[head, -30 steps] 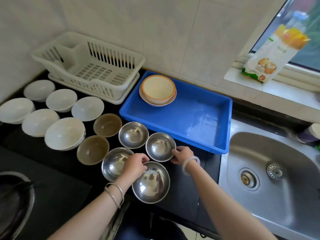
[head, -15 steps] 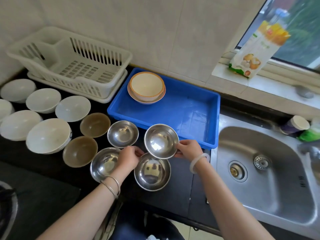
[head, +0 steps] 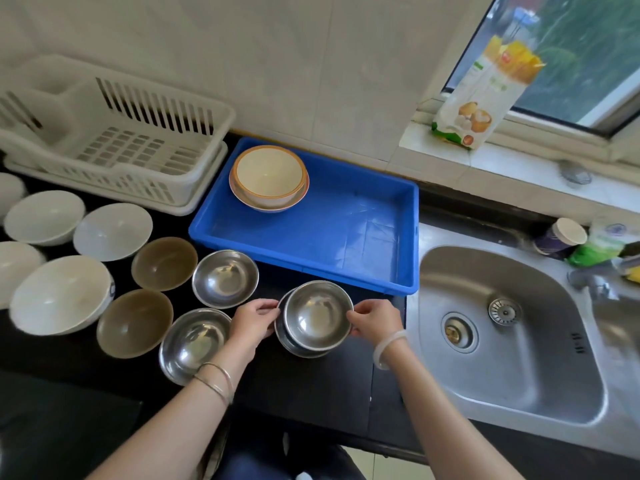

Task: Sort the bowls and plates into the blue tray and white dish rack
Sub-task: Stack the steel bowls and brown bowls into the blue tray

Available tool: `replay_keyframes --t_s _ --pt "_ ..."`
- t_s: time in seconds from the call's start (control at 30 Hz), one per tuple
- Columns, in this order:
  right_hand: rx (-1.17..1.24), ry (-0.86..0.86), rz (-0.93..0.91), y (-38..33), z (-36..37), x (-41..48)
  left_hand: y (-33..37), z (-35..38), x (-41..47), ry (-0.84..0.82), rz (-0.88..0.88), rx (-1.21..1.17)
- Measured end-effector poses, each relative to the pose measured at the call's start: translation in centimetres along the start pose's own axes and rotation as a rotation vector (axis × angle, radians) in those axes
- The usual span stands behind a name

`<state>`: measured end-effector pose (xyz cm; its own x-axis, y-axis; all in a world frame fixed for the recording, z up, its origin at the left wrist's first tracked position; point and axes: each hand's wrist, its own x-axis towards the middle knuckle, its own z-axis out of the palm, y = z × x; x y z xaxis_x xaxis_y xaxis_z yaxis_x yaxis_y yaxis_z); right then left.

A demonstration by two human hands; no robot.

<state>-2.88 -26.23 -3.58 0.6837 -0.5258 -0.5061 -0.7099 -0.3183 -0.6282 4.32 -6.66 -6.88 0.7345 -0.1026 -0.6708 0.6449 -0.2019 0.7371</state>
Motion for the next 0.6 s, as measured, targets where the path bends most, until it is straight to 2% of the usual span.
replay_keyframes --t_s 0.13,0.37,0.5,0.6 --pt "-0.037 0.012 0.007 0.4 0.5 -0.1 -0.2 -0.1 -0.7 -0.048 -0.049 -0.074" --pt "-0.051 0.033 0.019 1.1 1.5 -0.1 -1.0 -0.2 -0.5 -0.095 -0.056 -0.073" --pt "0.072 0.044 0.064 2.0 1.9 0.4 -1.2 -0.3 -0.3 -0.105 -0.058 -0.070" --pt "0.240 -0.068 0.135 2.6 2.3 0.9 -1.3 -0.4 -0.2 -0.113 -0.056 -0.040"
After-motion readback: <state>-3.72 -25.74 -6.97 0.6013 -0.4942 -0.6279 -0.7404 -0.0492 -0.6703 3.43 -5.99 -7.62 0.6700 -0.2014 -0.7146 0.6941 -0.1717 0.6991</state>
